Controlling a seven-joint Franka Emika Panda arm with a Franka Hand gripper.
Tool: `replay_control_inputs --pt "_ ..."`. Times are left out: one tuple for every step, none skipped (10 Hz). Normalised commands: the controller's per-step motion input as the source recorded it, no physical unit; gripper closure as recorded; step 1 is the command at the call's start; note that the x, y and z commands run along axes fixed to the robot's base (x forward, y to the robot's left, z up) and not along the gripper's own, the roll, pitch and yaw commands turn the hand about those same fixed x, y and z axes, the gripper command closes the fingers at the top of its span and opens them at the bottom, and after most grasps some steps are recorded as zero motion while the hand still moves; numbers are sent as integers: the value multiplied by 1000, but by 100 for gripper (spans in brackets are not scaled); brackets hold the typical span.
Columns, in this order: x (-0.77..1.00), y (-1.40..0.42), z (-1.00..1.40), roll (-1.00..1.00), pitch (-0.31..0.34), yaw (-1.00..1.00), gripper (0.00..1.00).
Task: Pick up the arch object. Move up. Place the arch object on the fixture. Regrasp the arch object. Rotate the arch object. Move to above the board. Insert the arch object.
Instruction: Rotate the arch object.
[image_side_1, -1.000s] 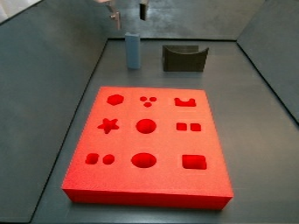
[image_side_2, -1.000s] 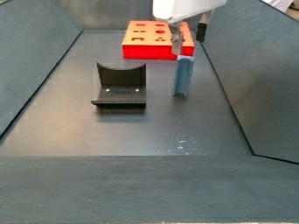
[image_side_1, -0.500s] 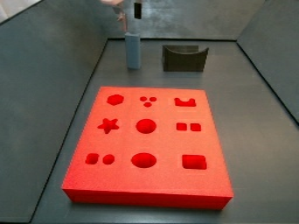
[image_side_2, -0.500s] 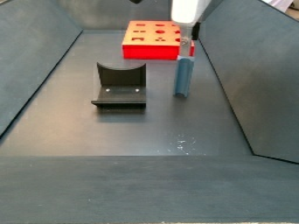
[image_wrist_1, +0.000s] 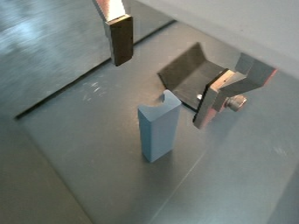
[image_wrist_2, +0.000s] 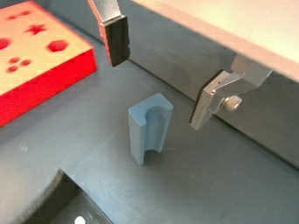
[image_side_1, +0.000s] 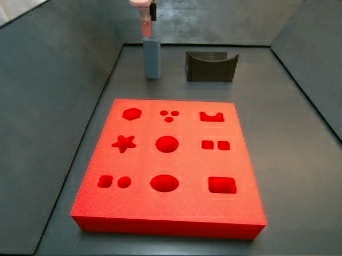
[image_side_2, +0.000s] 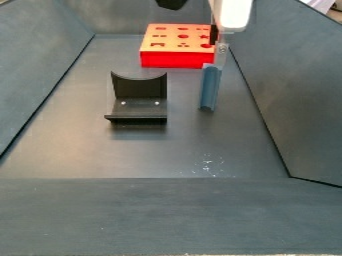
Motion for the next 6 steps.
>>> replay_control_inputs --pt "32 0 -26 -14 3 1000 0" --pt "32 0 -26 -14 3 1000 0" --pt "32 0 -26 -15 4 1000 0" --pt "32 0 -26 -16 4 1000 0" --pt "32 0 -26 -16 4 1000 0" --pt "32 0 -26 -17 4 1000 0"
